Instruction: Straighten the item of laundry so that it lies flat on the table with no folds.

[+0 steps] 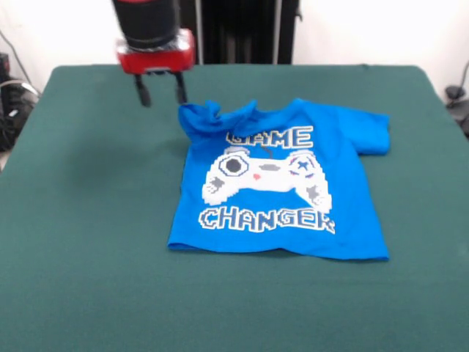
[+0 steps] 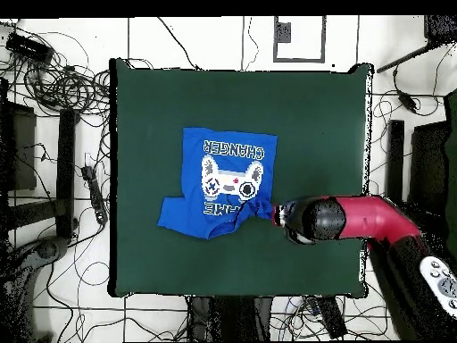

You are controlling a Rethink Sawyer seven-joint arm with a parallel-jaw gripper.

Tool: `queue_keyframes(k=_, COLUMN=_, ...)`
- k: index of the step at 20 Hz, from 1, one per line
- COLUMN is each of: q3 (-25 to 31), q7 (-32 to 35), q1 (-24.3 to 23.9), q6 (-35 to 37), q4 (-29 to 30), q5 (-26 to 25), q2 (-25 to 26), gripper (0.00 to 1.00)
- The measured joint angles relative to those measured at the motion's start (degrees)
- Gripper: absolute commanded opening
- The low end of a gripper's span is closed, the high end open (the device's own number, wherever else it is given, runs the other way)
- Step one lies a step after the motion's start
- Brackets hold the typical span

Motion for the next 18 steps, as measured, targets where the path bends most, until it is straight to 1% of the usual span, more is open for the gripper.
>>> queue_keyframes(k=2, q3=0.6, q7=-2.1, q1=-1.4, q6=2.2, q4=-0.5, q5=0.0, q2=-0.5, gripper=1.00)
queue_keyframes(k=3, q3=0.9, q7=-4.7, q1=-2.7, q6=4.4, q4=-1.2, q5=-0.2, q2=-1.0, gripper=1.00)
queue_keyframes(k=6, q3=1.0, q7=-9.6, q1=-4.5, q6=7.2, q4=-3.2, q5=-0.5, q2=-1.0, gripper=1.00)
queue_keyframes(k=9, q3=1.0, q7=-12.3, q1=-4.9, q6=7.5, q4=-4.5, q5=-1.1, q2=-1.0, gripper=1.00)
queue_keyframes(k=14, q3=1.0, q7=-12.9, q1=-3.5, q6=7.2, q4=-5.2, q5=-1.4, q2=-0.7, gripper=1.00)
queue_keyframes(k=18, q3=1.0, q7=-12.9, q1=-0.2, q6=4.7, q4=-5.2, q5=-1.5, q2=-0.1, gripper=1.00)
